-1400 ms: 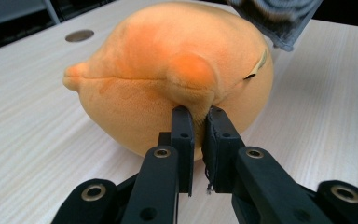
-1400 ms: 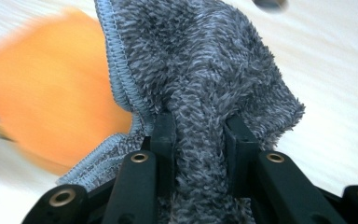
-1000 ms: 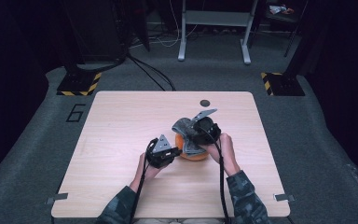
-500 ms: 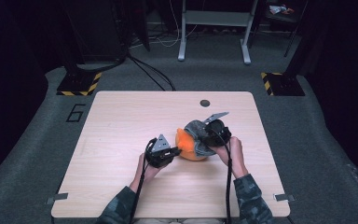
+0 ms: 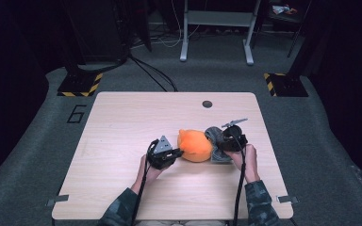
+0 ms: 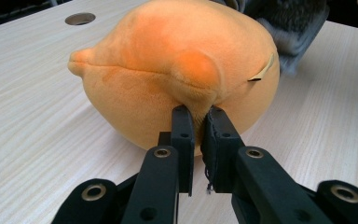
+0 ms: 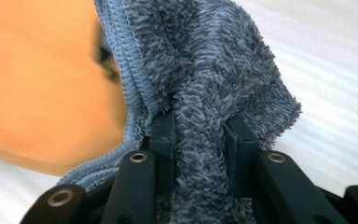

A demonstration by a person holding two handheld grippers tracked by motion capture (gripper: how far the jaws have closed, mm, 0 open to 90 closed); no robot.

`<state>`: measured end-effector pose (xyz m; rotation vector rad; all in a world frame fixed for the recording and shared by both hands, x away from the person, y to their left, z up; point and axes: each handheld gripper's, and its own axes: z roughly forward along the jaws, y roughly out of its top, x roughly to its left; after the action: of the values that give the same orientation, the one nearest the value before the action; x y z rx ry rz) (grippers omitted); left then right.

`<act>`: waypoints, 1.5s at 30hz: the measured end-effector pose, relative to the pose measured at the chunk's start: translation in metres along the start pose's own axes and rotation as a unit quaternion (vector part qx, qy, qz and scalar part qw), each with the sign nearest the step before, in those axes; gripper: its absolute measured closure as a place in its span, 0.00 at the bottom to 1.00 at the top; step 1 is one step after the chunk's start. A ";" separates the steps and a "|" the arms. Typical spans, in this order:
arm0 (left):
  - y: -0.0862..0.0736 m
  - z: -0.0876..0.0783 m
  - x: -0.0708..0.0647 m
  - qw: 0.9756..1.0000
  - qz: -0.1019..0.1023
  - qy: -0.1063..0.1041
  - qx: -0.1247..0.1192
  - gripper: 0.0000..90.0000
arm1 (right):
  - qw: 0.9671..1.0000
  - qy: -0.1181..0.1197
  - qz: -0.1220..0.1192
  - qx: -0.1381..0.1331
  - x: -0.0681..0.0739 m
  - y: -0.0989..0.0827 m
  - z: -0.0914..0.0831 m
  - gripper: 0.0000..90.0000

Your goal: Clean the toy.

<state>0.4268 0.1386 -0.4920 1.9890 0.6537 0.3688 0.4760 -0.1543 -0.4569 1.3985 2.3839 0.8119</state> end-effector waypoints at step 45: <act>-0.003 0.015 0.003 0.998 0.049 0.043 0.006 0.56 | 0.998 0.016 -0.052 -0.027 0.031 0.043 -0.006 0.77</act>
<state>0.4363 0.1311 -0.5019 2.0299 0.6156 0.5138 0.4882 -0.1129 -0.4258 1.2390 2.4181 0.8707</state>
